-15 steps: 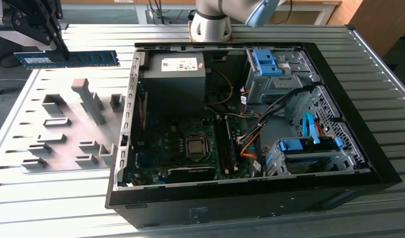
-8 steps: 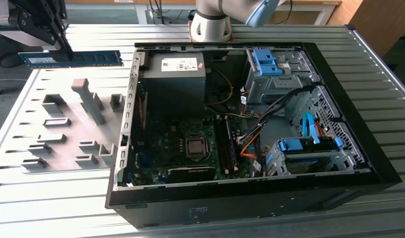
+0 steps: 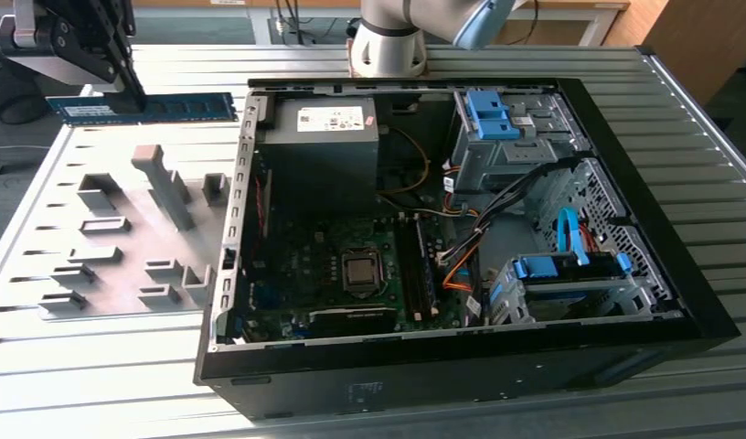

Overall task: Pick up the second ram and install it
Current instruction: 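Pick up the second ram and move it above second insertion slot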

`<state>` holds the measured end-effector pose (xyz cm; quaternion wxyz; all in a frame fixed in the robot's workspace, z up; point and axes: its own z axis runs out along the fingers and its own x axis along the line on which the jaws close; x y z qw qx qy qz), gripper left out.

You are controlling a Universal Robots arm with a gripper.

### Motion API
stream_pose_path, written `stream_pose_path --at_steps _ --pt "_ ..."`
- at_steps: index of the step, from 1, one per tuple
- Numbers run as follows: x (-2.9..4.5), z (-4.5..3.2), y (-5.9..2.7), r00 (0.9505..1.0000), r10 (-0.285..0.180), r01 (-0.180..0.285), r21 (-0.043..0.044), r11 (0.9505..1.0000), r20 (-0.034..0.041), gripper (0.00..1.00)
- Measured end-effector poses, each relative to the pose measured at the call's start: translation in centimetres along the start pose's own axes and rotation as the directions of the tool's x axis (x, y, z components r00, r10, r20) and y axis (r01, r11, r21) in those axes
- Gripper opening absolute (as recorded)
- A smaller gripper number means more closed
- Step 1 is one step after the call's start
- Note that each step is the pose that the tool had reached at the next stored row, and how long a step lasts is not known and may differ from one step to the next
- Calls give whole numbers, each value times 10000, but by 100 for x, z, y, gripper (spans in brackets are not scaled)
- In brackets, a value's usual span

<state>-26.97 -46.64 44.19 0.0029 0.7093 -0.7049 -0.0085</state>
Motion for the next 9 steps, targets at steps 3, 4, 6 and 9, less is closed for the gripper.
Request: stream_pose_path --at_steps 3,4,6,9 --pt "0 0 -28 10000 -1 1 0 10000 1 14" --pt "0 -1 -37 10000 0 0 0 10000 0 14" --pt "0 0 -56 10000 0 0 1 10000 1 14" --pt "1 0 -84 10000 0 0 1 10000 1 14"
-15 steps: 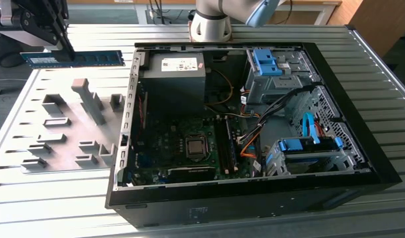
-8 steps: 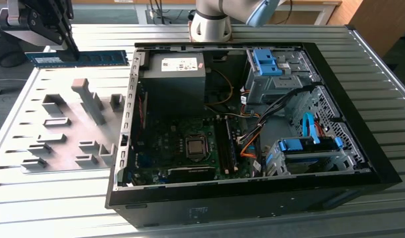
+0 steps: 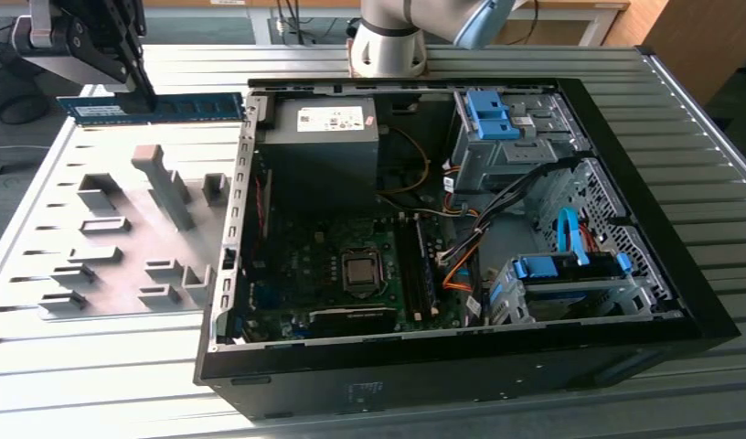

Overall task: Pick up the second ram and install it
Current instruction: 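Pick up the second ram and move it above second insertion slot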

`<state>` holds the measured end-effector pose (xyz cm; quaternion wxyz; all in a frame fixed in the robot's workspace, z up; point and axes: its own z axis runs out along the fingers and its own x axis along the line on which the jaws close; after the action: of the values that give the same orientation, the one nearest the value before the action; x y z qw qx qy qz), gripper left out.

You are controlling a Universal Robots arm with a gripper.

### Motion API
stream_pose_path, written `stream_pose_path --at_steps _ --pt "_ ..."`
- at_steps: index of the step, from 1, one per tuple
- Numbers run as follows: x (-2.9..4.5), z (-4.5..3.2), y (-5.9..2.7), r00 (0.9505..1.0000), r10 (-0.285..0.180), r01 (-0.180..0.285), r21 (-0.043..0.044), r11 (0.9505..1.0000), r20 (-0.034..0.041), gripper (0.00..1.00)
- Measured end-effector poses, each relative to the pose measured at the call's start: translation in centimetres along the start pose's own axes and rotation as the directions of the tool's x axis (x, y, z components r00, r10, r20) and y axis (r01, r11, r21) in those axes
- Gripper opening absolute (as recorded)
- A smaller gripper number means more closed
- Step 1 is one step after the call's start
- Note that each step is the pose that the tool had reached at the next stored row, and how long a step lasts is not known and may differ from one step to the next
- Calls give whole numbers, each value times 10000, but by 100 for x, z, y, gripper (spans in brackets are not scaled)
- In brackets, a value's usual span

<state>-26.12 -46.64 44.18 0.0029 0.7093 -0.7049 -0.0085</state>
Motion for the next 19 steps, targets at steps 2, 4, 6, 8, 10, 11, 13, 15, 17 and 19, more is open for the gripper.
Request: stream_pose_path --at_steps 2,4,6,8,10,11,13,15,17,19 --pt "0 0 -19 10000 -1 1 0 10000 0 14" --pt "0 0 -41 10000 -1 1 0 10000 0 14" --pt "1 0 -63 10000 0 0 0 10000 -1 14" --pt "0 0 -81 10000 0 0 0 10000 0 14" --pt "1 1 -99 10000 -1 1 0 10000 0 14" --pt "1 1 -109 10000 0 0 0 10000 0 14" --pt "1 2 -129 10000 -1 1 0 10000 0 14" --pt "1 2 -148 10000 0 0 0 10000 0 14" --pt "1 2 -166 10000 -1 1 0 10000 0 14" --pt "1 3 -185 10000 0 0 0 10000 0 14"
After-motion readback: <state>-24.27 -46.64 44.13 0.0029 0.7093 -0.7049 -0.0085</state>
